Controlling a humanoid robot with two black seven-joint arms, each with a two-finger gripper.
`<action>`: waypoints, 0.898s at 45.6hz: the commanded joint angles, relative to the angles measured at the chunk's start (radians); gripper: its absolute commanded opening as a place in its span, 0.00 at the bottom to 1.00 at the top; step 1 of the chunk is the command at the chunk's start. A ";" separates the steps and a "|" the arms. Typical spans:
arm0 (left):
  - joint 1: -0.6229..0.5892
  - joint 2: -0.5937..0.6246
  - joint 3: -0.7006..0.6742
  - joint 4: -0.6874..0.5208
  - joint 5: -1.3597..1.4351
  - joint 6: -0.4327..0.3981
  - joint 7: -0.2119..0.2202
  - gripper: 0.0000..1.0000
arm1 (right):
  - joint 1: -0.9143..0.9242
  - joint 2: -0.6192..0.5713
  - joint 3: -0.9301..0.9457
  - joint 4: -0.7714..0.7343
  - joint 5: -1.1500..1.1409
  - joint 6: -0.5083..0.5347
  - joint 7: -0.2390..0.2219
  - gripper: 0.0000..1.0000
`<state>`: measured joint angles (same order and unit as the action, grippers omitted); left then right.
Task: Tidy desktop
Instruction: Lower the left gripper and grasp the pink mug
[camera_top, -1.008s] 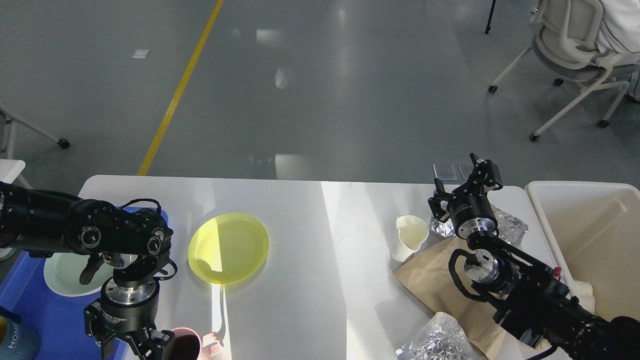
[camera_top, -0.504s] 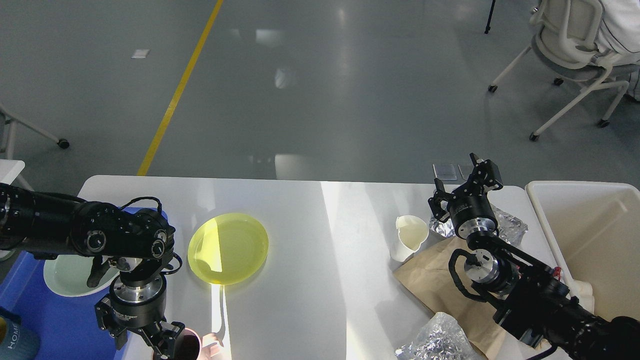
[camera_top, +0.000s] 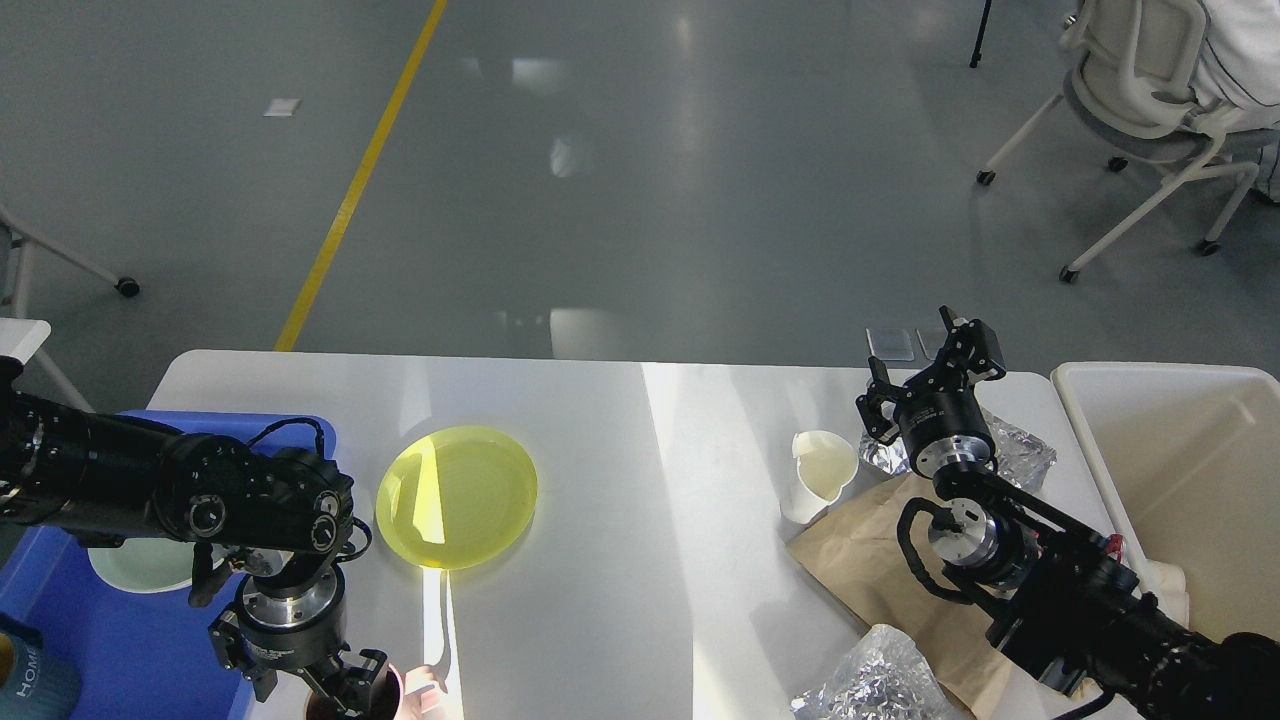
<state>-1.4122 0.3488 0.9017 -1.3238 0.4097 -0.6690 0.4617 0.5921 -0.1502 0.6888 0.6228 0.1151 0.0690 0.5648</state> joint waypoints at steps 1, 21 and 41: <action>0.010 -0.008 0.000 0.000 0.001 0.008 0.000 0.77 | 0.000 0.000 0.000 0.000 0.000 0.000 0.000 1.00; 0.025 -0.014 0.023 0.000 0.003 0.066 0.000 0.76 | 0.000 0.001 0.000 0.000 0.000 0.000 0.000 1.00; 0.038 -0.017 0.025 0.000 0.003 0.101 0.000 0.53 | 0.000 0.000 0.000 0.000 0.000 0.000 0.000 1.00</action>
<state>-1.3802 0.3314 0.9265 -1.3238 0.4127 -0.5864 0.4617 0.5921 -0.1502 0.6888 0.6228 0.1151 0.0690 0.5648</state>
